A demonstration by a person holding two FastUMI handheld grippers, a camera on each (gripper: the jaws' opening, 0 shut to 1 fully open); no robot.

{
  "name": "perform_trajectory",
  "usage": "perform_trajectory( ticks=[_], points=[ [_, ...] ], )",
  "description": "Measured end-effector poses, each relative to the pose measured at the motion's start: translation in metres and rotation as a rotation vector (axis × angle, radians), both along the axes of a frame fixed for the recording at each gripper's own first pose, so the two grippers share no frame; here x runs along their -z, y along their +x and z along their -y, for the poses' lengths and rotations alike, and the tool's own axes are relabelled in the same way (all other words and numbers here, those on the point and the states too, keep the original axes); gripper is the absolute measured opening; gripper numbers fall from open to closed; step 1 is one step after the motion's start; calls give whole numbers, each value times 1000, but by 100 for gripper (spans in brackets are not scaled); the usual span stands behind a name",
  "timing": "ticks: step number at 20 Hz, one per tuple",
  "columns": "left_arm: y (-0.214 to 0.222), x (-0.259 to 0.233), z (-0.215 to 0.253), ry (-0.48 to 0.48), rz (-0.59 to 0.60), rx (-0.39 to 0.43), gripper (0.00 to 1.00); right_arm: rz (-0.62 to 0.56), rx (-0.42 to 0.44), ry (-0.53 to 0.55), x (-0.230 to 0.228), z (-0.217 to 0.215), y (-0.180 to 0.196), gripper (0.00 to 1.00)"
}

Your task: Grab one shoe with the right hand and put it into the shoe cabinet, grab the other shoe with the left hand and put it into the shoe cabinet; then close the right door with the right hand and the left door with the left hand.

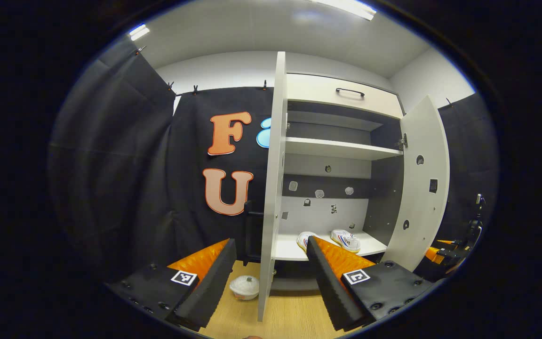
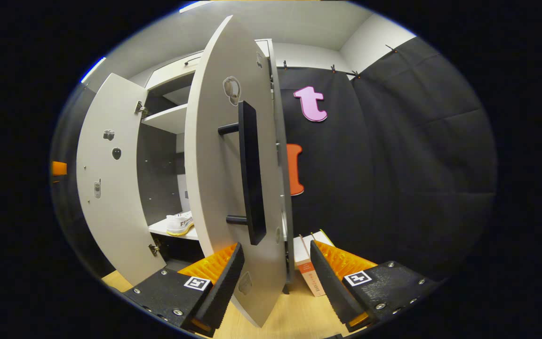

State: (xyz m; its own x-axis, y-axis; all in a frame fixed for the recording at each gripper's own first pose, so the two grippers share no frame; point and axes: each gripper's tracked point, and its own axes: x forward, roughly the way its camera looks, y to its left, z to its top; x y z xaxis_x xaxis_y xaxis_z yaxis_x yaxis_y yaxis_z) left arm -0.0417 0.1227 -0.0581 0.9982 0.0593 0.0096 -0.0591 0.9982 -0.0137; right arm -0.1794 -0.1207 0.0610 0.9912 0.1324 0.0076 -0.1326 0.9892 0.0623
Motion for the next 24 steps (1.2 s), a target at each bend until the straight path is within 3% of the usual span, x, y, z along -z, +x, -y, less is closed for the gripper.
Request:
perform_trajectory(
  ticks=[3,4,5,7,8,9,10,11,12,15,24],
  points=[
    [-1,-2,-5,5,2,-14,97,-6,-44,-2,4,-26,15,88],
    [-2,-3,-6,6,3,-19,97,-8,-56,-1,5,-34,19,78],
    [-3,-3,-8,6,4,-25,97,-5,-69,5,5,-43,24,97],
    [-5,-1,-13,12,2,-38,97,-4,-94,12,6,-59,36,80],
    [-6,-1,-16,16,-2,-47,97,-5,-110,15,6,-69,44,81],
    [-7,0,-19,19,-4,-55,97,-3,-124,16,6,-80,49,91],
    [-7,1,-21,18,-6,-61,97,-3,-128,9,6,-89,59,91],
    [-7,2,-22,16,-9,-68,97,-4,-133,-3,7,-94,67,99],
    [-7,4,-23,12,-12,-76,95,-12,-133,-16,9,-100,77,91],
    [-13,10,-41,2,-23,-98,95,-31,-134,-44,18,-123,91,91],
    [4,53,-96,18,-59,-179,97,-27,-73,-11,16,-126,106,90]
  ],
)
